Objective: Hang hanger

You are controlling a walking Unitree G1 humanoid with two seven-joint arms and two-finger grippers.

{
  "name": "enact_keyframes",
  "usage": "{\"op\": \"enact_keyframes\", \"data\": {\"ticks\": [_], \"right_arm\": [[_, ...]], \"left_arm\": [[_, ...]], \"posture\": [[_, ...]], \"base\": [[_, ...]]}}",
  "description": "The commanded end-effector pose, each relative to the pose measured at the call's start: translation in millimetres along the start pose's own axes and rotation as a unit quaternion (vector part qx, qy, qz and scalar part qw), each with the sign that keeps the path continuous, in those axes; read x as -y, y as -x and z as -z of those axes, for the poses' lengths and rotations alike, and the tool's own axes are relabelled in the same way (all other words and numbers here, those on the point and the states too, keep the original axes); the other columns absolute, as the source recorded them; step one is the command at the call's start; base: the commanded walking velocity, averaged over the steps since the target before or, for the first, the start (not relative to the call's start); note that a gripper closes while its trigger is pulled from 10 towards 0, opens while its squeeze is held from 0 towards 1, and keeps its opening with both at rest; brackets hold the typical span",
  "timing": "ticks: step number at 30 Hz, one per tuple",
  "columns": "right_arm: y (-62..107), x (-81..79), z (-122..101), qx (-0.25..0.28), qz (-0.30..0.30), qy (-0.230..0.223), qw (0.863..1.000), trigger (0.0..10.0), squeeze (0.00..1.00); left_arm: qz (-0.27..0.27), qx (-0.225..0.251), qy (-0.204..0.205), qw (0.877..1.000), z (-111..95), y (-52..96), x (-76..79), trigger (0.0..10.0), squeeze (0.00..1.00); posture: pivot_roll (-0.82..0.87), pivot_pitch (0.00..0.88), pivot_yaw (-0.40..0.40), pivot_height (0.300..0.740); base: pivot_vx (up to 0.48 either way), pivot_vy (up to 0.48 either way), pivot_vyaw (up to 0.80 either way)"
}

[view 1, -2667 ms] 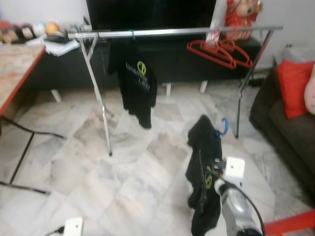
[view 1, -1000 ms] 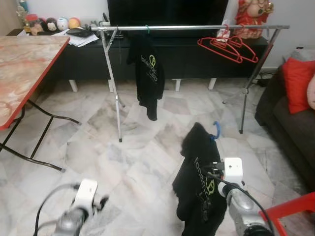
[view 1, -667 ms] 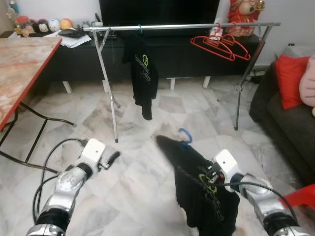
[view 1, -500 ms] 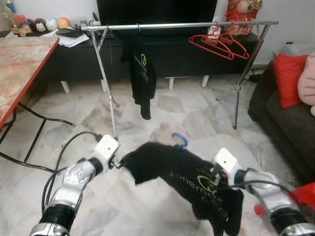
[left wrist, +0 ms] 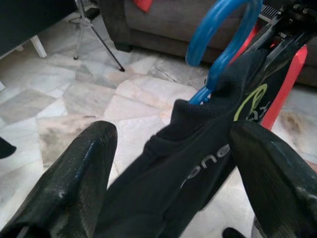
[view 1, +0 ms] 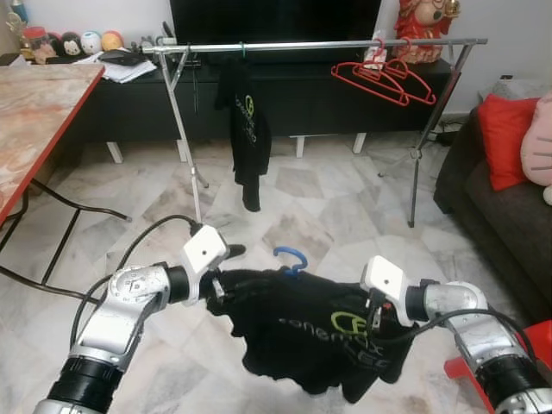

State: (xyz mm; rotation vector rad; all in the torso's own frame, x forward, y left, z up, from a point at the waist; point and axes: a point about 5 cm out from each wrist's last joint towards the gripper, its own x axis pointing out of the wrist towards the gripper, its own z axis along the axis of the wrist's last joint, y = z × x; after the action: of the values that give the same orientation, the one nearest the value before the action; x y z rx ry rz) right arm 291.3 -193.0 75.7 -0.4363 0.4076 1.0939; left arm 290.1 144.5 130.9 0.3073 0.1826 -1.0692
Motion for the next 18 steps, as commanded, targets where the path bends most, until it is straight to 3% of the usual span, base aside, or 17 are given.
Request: {"op": "enact_keyframes", "data": {"ticks": [1,6,12,18], "right_arm": [[2.8,2.3,-11,0.011,0.0,0.022,1.0,10.0,0.0],[1.4,-1.5,-23,0.037,-0.02,0.033,0.999,10.0,0.0],[2.0,-4.1,-26,0.032,-0.038,0.04,0.998,10.0,0.0],[2.0,-12.5,-29,0.034,-0.074,0.036,0.996,10.0,0.0]], "left_arm": [[0.022,-0.012,-0.005,1.0,-2,2.4,3.5,10.0,0.0],[0.037,-0.033,0.0,0.999,2,6.4,5.8,10.0,0.0],[0.046,-0.04,0.002,0.998,4,6.7,5.4,10.0,0.0],[0.04,-0.034,0.0,0.999,5,0.5,5.2,10.0,0.0]], "posture": [[-0.06,0.012,-0.042,0.74],[-0.06,0.0,-0.038,0.74],[-0.06,0.0,-0.04,0.74],[-0.06,0.0,-0.045,0.74]], "base": [[0.0,0.0,0.0],[0.0,0.0,0.0],[0.0,0.0,0.0],[0.0,0.0,0.0]]}}
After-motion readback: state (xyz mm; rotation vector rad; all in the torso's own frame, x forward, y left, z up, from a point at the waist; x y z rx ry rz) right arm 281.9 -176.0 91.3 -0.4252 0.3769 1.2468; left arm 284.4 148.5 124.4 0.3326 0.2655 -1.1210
